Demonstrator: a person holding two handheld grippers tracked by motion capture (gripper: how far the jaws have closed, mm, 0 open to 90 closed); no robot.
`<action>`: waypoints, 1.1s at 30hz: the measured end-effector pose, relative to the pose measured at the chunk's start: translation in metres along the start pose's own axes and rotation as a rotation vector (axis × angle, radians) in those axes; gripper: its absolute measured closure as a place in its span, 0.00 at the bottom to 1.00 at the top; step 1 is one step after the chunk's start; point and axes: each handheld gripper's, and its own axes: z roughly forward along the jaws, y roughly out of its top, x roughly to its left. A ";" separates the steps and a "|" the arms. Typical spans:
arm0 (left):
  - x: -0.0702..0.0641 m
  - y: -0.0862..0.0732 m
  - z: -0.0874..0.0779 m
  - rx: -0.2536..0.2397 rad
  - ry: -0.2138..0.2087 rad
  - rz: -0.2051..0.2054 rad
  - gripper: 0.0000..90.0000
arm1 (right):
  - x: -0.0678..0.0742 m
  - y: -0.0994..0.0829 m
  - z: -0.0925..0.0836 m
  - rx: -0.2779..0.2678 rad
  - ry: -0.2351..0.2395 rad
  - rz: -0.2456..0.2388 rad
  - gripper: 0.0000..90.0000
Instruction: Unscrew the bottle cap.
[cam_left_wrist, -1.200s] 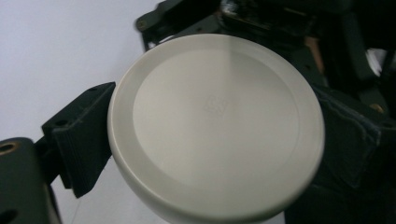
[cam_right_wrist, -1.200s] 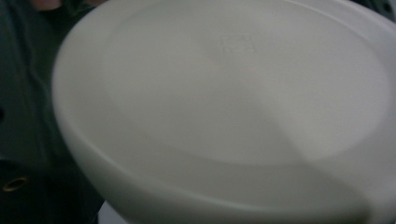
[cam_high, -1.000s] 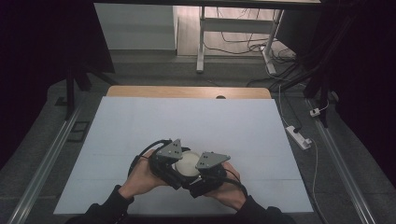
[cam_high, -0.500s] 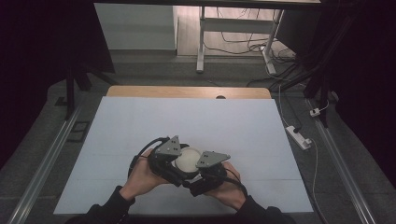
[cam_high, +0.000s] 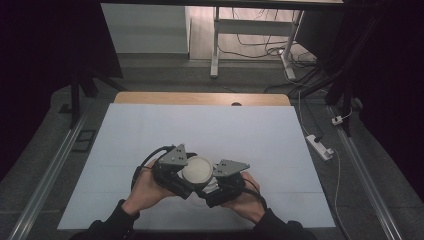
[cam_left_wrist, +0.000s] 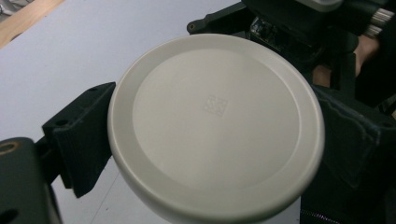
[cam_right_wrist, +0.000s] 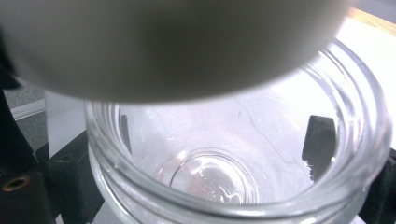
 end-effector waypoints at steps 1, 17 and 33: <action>0.000 0.000 -0.001 -0.001 0.002 -0.001 0.09 | -0.001 0.000 0.000 0.000 -0.001 0.000 0.07; -0.003 -0.010 -0.013 -0.008 0.010 -0.014 0.09 | -0.013 0.000 -0.005 -0.006 -0.024 0.024 0.07; -0.006 -0.024 -0.015 -0.009 -0.004 -0.012 0.09 | -0.026 0.000 -0.011 -0.021 -0.057 0.038 0.07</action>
